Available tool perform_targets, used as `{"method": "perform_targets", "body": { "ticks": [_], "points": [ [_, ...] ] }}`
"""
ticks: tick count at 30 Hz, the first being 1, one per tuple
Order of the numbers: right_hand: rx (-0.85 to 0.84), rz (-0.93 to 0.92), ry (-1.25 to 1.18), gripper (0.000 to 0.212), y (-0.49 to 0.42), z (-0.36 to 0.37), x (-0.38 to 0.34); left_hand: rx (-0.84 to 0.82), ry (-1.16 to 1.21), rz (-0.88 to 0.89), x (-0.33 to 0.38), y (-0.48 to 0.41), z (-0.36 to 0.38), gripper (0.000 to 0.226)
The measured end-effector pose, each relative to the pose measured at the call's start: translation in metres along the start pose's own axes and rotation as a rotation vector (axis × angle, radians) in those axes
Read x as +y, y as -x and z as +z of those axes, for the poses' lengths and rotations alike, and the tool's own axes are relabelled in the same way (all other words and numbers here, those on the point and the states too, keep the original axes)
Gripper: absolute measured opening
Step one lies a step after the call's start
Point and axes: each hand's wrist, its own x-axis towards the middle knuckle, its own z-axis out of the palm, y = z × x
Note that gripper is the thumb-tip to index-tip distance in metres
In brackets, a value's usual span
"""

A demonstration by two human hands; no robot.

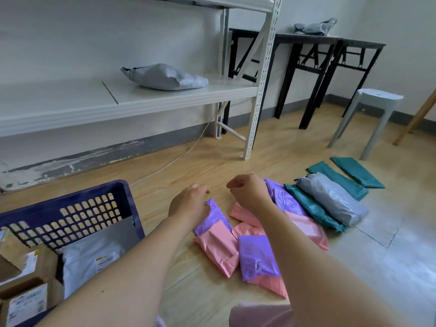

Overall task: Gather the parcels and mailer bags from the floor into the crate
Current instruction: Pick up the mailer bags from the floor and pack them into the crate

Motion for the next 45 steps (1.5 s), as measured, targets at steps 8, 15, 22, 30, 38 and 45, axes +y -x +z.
{"method": "perform_targets", "body": {
  "ticks": [8,15,22,30,38,45],
  "points": [
    [-0.079,0.041,0.187,0.034,-0.003,-0.011,0.043,-0.052,0.047,0.05,0.017,-0.016,0.014,0.042],
    [0.023,0.155,0.164,0.029,-0.019,-0.052,0.076,-0.054,0.126,0.174,0.06,-0.044,0.02,0.041],
    [0.024,0.304,0.086,0.029,-0.041,-0.066,0.143,-0.124,0.103,0.184,0.08,-0.089,0.063,0.043],
    [0.09,0.481,0.009,0.028,-0.083,-0.057,0.235,-0.271,0.113,0.233,0.11,-0.158,0.153,0.045],
    [0.157,0.613,0.003,0.034,-0.127,-0.077,0.311,-0.368,0.144,0.341,0.188,-0.219,0.218,0.049],
    [0.163,0.739,-0.063,0.049,-0.16,-0.087,0.395,-0.402,0.121,0.358,0.235,-0.254,0.269,0.052]
  ]
}}
